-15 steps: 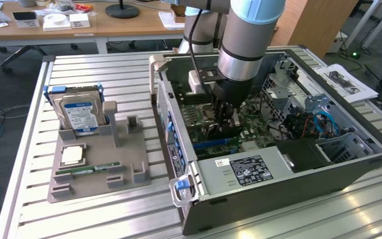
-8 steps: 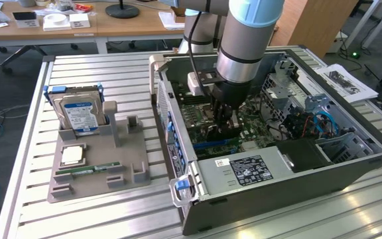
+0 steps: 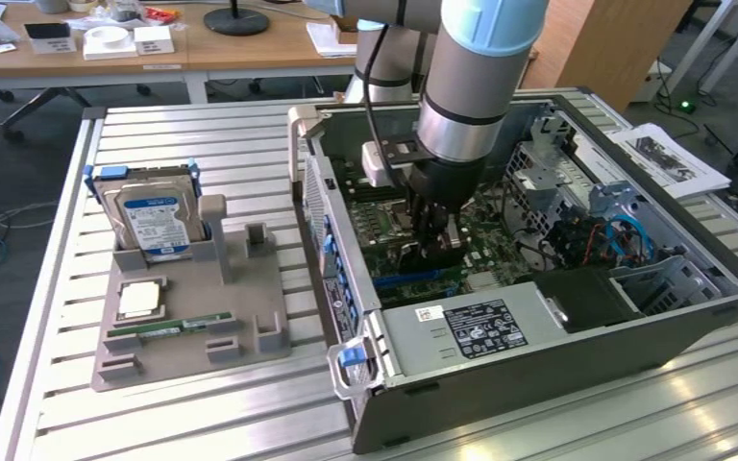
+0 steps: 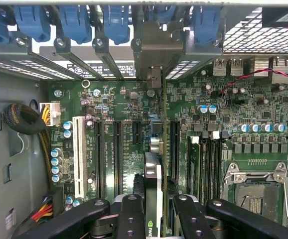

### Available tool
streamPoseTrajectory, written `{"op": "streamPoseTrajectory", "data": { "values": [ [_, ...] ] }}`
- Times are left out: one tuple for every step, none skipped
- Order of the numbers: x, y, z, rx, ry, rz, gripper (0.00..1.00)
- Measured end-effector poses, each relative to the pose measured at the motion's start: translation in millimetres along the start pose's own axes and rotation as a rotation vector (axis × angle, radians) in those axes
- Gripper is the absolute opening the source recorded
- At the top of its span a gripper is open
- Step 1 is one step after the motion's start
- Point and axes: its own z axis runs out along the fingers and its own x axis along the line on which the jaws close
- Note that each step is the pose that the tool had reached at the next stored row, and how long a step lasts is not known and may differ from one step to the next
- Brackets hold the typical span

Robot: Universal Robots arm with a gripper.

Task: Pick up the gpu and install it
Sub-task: 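Insert the gpu into the slot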

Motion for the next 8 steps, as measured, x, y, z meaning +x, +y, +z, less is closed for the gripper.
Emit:
{"op": "streamPoseTrajectory", "data": {
  "values": [
    [0.0, 0.0, 0.6, 0.0001, -0.0002, 0.0, 0.27],
    [0.0, 0.1, 1.1, 0.0002, 0.0, 0.0, 0.27],
    [0.1, 0.1, 1.5, 0.0001, 0.0002, -0.001, 0.27],
    [0.1, 0.2, 1.5, 0.0001, 0.0004, -0.001, 0.27],
    [0.1, 0.2, 1.5, 0.0, 0.0004, -0.001, 0.27],
    [0.1, 0.2, 1.5, 0.0001, 0.0004, -0.001, 0.27],
    [0.1, 0.2, 1.9, 0.0002, 0.0002, -0.001, 0.27],
    [0.0, 0.2, 2.4, 0.0003, -0.0001, -0.001, 0.27]
  ]
}}
